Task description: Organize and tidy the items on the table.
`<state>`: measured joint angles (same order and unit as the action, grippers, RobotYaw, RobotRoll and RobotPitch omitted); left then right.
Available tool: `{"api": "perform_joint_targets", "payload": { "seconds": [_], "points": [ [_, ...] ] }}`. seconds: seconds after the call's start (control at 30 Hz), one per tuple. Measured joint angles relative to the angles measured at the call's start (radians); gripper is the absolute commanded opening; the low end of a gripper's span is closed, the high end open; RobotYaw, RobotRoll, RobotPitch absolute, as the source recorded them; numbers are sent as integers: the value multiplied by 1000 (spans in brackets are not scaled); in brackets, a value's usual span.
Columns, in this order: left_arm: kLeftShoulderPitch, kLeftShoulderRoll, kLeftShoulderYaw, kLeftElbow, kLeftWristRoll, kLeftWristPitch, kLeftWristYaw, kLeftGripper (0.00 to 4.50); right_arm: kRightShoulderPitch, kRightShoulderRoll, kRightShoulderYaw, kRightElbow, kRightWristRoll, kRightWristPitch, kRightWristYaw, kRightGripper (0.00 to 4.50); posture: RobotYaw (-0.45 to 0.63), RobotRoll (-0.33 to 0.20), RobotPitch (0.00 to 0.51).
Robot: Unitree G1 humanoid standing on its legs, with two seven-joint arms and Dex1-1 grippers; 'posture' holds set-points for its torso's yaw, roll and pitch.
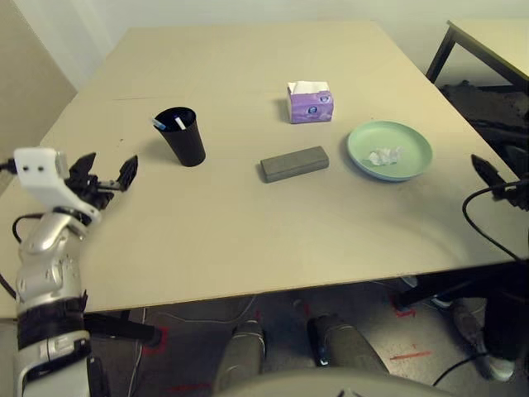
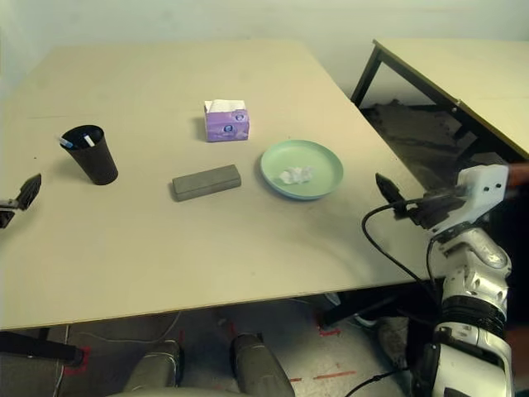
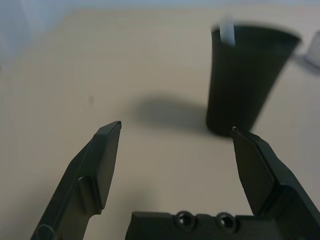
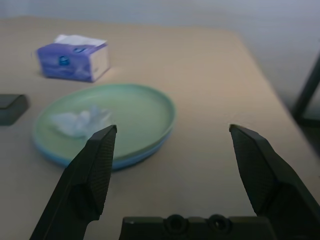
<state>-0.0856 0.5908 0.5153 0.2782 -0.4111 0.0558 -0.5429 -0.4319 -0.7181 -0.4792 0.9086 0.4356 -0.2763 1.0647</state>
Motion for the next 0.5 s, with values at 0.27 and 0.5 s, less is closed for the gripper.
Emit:
{"api": "perform_joint_targets", "payload": {
  "seconds": [0.27,0.5],
  "points": [
    [26,-31,20,25,-57,-22,-45,4465,-68,1,-18,145,19,-67,50,4500,-30,0,95],
    [-25,-10,24,76,-76,-20,-68,4465,-78,27,-18,178,17,-118,21,4500,0,0,112]
  ]
}}
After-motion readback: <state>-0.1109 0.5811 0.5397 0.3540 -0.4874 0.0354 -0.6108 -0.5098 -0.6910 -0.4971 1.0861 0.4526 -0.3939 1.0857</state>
